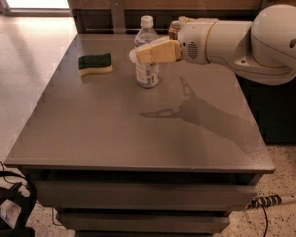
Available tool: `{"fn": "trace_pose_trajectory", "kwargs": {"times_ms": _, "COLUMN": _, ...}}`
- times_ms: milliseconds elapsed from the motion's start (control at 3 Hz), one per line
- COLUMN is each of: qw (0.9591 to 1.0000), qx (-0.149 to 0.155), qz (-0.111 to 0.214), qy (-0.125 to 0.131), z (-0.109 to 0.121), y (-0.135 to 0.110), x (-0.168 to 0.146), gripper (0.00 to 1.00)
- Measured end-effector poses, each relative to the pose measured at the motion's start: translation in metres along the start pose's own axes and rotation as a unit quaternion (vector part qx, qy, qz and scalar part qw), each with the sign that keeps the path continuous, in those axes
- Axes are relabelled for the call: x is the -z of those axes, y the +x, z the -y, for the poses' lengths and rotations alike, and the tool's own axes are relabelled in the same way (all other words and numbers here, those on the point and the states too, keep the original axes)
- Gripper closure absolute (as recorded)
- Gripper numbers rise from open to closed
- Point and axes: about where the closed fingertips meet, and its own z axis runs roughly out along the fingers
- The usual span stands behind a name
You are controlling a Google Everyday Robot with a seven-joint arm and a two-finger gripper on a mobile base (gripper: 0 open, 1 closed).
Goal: Knock blue plastic bottle over
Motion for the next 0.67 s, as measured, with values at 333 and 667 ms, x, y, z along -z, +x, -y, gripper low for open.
{"fn": "trace_pose_trajectory", "kwargs": {"times_ms": 333, "qw": 1.0, "qx": 0.005, "qz": 0.009, "qy": 0.001, "z": 0.022, "y": 0.009, "x": -0.015, "gripper": 0.0}}
{"fn": "trace_pose_trajectory", "kwargs": {"times_ms": 667, "qw": 0.9999, "qx": 0.004, "qz": 0.012, "qy": -0.003, "z": 0.035, "y": 0.02, "x": -0.035, "gripper": 0.0}}
